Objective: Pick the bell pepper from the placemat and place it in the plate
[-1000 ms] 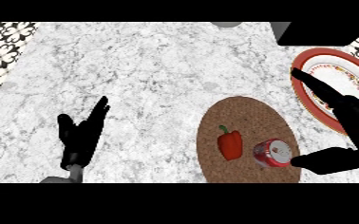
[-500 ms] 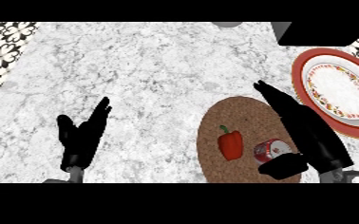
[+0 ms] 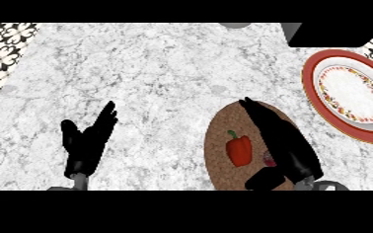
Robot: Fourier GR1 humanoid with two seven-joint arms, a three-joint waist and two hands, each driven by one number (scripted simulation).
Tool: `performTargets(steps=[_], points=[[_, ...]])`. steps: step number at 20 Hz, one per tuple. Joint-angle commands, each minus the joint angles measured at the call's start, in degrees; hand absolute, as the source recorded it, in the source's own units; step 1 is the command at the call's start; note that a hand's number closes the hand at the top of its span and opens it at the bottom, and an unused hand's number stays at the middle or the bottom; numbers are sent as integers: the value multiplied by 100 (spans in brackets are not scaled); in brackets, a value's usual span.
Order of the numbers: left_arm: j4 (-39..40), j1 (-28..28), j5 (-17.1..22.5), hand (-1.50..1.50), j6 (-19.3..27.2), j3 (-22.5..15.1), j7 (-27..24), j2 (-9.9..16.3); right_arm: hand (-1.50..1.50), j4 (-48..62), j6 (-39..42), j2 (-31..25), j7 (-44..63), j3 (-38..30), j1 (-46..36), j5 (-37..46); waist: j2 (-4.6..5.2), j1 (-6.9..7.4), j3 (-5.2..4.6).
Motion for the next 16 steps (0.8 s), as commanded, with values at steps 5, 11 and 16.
performTargets(steps=[5, 11, 16], points=[[-254, 78, -79, 0, -147, 187, 282, -69, -150, 634, -188, 565, -402, 271, 212, 927, 12, 2, -12], [235, -156, -226, 0, -156, 257, 183, -261, -150, 463, 149, 551, 11, 163, 212, 1382, 12, -17, -13], [-265, 329, -286, 0, -294, 307, 176, -233, -150, 396, 273, 682, -120, -32, 364, 1592, 9, -9, -13]])
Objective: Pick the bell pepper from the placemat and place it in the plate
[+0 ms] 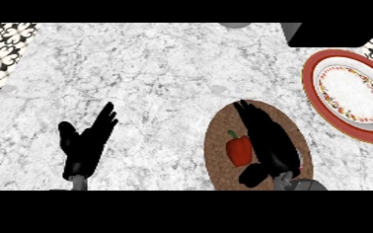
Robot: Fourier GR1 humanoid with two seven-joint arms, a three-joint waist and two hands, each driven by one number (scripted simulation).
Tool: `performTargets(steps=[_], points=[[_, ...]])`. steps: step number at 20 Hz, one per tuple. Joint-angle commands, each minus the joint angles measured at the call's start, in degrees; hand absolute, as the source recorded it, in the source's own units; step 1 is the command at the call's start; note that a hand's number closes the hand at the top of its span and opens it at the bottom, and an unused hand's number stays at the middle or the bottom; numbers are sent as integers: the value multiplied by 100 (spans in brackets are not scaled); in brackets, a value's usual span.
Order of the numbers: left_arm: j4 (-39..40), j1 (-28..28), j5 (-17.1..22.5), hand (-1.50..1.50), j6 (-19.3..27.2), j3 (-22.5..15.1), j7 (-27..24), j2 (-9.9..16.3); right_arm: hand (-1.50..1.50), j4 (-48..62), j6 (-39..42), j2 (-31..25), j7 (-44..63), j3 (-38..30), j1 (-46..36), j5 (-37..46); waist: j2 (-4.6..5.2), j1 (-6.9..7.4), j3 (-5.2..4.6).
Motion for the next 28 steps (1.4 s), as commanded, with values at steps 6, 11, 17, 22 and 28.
performTargets(steps=[6, 11, 17, 22, 28], points=[[600, -345, -207, 0, -28, 102, -71, -253, -150, 970, -124, 401, -507, 11, -5, 374, 15, -2, -10], [433, -360, -98, 0, -239, 228, 114, -96, 150, 1277, 262, 117, -946, 69, -301, 551, 15, 5, -10], [-42, -69, -227, 0, -129, 205, 365, -230, 150, 1103, 59, 146, -1191, -96, -99, 992, 7, -6, -10], [60, -70, -279, 0, -171, 275, 213, -221, 150, 843, -473, 153, -1415, -147, -157, 1300, 6, -12, -10], [-32, 4, -360, 0, -109, 214, 273, -238, 150, -289, -1646, 529, -1267, -48, 704, 1376, -11, -70, -10]])
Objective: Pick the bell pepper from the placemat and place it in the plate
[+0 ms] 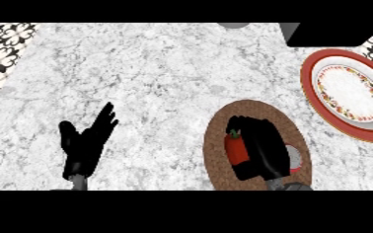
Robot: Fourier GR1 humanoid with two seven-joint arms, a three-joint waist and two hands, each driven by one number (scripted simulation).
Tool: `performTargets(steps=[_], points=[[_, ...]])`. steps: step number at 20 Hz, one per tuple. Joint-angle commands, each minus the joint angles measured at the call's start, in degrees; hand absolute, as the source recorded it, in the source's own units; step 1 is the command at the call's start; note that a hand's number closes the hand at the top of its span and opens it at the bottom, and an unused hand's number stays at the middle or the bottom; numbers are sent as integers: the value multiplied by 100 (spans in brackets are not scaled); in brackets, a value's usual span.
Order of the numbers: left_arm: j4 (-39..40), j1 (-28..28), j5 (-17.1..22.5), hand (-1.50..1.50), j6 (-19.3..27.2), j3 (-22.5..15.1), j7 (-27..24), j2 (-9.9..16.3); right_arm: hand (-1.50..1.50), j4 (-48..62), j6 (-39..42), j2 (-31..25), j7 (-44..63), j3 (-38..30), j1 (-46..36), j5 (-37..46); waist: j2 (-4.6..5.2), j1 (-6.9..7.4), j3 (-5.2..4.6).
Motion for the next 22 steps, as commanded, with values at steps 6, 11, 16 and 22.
performTargets(steps=[6, 11, 16, 22], points=[[394, -350, -32, 0, 108, 182, 73, -27, 150, -1938, -1390, 165, 493, 378, 1319, 901, 6, -107, -16], [21, -96, -121, 0, 129, -46, 94, -155, 150, -2300, -2041, 320, 469, -227, 1617, 337, 16, -23, -11], [288, -315, 72, 0, -135, 263, 141, 120, 150, -2620, -2432, 265, 286, -974, 1841, -672, 28, -30, -10], [26, -62, -164, 0, 73, -36, 150, -139, 150, -1763, -2938, 24, -768, -2432, 1443, -2620, 29, 11, -6]])
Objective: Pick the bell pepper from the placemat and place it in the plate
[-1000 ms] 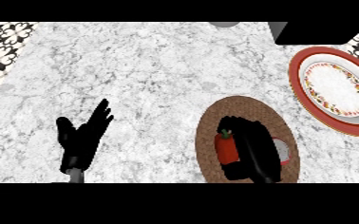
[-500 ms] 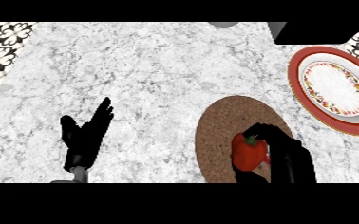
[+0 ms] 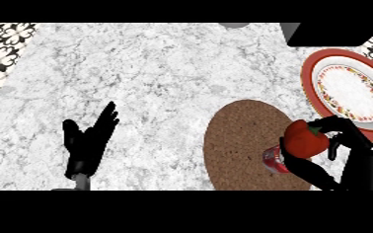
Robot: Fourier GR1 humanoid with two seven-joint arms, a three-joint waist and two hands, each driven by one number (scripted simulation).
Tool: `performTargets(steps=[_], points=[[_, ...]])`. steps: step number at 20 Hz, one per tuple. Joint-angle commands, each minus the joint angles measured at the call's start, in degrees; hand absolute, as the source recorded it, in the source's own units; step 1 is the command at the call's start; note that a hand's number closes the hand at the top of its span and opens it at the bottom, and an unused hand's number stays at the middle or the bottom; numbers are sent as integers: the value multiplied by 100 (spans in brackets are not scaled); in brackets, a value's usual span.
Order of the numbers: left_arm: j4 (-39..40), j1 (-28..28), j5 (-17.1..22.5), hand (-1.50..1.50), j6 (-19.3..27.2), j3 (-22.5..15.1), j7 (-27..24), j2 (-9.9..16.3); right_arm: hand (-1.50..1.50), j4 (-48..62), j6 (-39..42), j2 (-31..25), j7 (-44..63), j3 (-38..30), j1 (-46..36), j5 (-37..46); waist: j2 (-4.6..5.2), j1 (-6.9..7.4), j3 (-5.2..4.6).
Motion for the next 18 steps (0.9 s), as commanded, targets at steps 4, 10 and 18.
performTargets(steps=[4, 10, 18], points=[[606, -328, 88, 0, -168, 228, -240, 34, 150, 1463, -200, -728, -1256, -1694, -789, -1533, 20, 13, -8], [353, -154, 161, 0, -349, 219, -197, 153, 150, 3438, -457, -1355, -2005, -2879, -2116, -2256, 37, 89, -5], [8, -93, -96, 0, 5, -101, 206, -178, 150, 6708, -252, -2125, -4270, -3697, -3298, -3006, 40, 139, 3]])
